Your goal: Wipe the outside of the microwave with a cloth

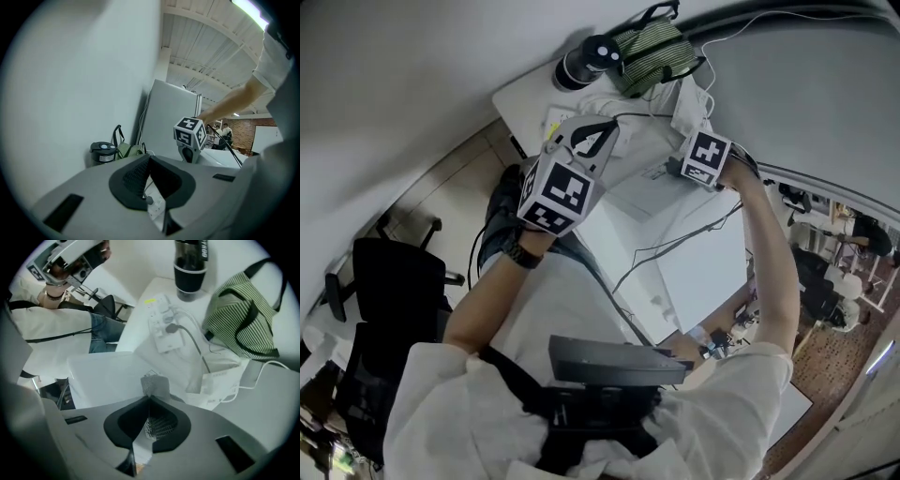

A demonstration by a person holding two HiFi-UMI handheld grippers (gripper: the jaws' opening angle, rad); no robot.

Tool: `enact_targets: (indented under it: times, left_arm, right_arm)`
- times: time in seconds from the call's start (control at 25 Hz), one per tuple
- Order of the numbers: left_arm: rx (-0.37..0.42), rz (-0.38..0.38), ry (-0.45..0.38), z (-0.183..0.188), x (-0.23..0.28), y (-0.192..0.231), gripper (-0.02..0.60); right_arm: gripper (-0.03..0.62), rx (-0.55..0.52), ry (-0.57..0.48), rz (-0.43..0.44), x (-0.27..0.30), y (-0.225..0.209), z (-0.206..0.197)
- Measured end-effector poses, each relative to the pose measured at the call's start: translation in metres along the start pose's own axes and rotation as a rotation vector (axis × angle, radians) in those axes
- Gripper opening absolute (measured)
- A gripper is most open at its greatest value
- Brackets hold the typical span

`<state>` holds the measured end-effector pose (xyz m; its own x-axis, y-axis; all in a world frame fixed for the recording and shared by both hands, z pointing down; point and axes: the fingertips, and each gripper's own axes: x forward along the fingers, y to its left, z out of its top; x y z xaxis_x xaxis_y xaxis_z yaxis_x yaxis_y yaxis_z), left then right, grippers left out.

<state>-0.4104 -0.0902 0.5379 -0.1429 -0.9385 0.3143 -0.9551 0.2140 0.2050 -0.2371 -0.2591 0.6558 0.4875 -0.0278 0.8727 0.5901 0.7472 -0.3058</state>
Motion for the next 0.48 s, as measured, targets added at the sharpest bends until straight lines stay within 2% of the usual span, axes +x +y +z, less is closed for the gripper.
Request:
enact_targets:
  times: [0.28,0.4,0.48]
  left_arm:
    - [-0.002,0.008,0.006,-0.004,0.001,-0.002,0.023]
    - [-0.005,0.017,0.007,-0.006,0.001,0.000,0.023]
    - [-0.006,0.024,0.006,-0.006,0.001,0.001,0.023]
  right_arm:
    - [0.006,0.192,0.019,-0.075,-0.009,-0.069,-0.059]
    - [0.006,0.224,0.048,-0.137,-0.013,-0.091,-0.073]
    - [0.006,0.207,0.087,-0.189,-0.012,-0.101,-0.076]
